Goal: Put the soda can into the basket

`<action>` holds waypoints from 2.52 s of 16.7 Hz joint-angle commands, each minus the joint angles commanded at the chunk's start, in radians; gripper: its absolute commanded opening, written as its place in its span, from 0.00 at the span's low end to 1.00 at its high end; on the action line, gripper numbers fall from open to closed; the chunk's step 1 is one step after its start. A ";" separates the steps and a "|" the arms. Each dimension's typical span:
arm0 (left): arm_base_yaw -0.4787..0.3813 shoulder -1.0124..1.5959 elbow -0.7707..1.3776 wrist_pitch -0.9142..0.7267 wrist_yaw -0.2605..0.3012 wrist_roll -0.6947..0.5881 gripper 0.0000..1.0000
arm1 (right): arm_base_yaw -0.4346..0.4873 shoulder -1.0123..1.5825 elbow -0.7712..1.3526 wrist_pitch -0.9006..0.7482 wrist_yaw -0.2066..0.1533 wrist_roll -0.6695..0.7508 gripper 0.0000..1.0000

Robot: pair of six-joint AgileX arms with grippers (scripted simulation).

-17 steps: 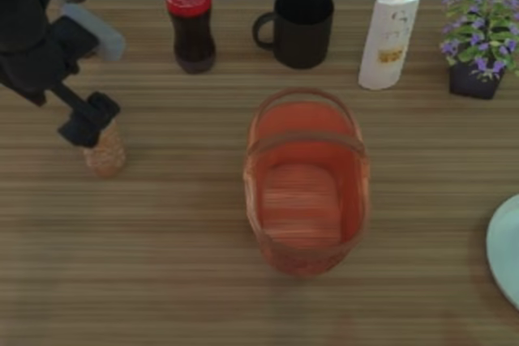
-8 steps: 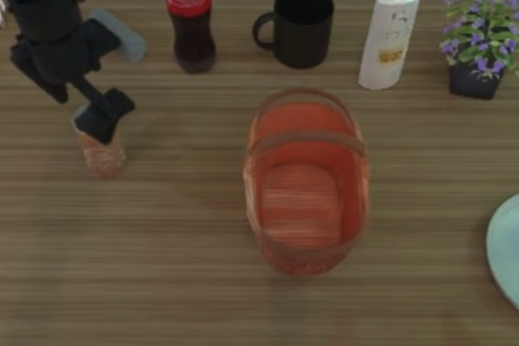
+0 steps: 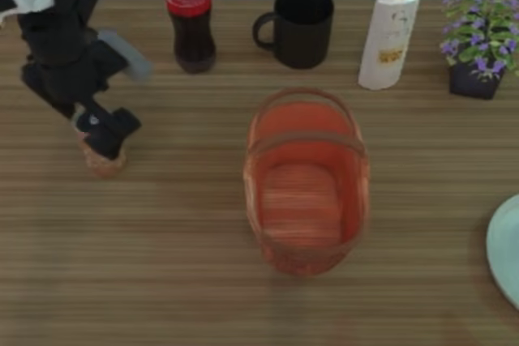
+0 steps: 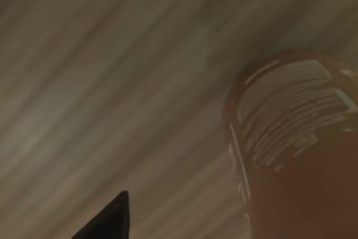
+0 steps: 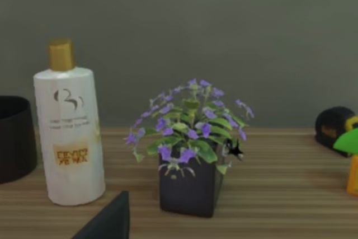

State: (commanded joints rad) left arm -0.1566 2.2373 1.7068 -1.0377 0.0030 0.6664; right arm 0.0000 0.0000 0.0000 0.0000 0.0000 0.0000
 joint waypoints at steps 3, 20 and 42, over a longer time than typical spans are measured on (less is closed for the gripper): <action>0.000 0.016 -0.031 0.044 0.000 0.000 1.00 | 0.000 0.000 0.000 0.000 0.000 0.000 1.00; 0.000 0.016 -0.031 0.044 0.000 0.000 0.00 | 0.000 0.000 0.000 0.000 0.000 0.000 1.00; -0.095 -0.045 -0.251 0.914 0.602 -0.294 0.00 | 0.000 0.000 0.000 0.000 0.000 0.000 1.00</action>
State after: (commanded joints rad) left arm -0.2518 2.1923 1.4557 -0.1238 0.6054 0.3719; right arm 0.0000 0.0000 0.0000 0.0000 0.0000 0.0000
